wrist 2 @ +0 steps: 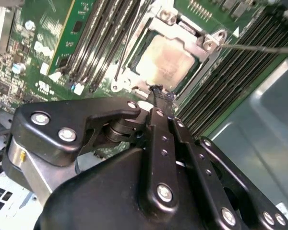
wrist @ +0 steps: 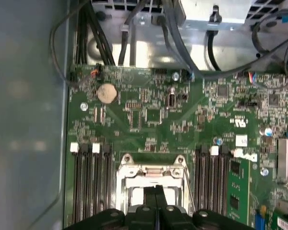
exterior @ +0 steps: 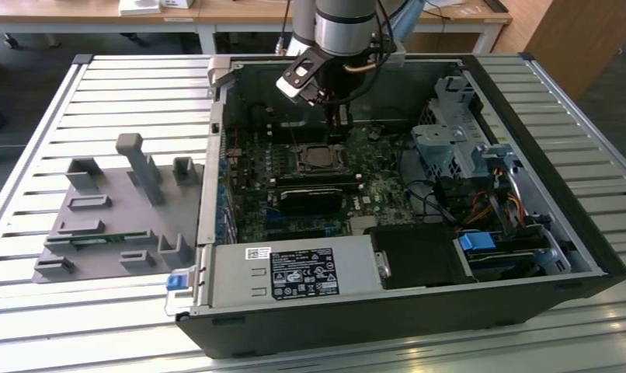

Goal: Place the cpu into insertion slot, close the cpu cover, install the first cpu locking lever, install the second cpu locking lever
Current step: 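Close the cpu cover, then install the first cpu locking lever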

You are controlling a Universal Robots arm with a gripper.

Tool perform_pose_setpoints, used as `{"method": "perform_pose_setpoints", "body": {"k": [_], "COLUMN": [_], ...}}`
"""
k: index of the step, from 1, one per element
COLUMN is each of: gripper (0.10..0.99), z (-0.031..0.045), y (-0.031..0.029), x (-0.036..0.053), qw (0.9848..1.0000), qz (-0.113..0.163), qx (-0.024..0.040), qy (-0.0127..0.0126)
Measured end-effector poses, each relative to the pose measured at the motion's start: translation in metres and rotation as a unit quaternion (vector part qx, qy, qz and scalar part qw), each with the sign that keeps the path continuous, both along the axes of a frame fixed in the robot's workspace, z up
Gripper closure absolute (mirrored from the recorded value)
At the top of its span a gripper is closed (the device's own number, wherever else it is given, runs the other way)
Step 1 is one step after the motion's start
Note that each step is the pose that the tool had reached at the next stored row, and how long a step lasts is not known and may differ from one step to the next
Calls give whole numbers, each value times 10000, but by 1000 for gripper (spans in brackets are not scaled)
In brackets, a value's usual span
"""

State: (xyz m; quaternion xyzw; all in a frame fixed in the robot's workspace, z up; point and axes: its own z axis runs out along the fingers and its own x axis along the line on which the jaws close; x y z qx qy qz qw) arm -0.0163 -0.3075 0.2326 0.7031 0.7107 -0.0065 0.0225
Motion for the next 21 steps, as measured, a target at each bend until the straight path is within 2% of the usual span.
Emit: {"method": "perform_pose_setpoints", "body": {"k": [4,11,21], "gripper": [980,980,980], "z": [0,0,1], "y": [0,0,0], "x": [-73,-140,-170], "qw": [10000,10000,10000], "qz": [-1,-1,0], "qx": [1,1,-6], "qy": [0,-1,-1]}}
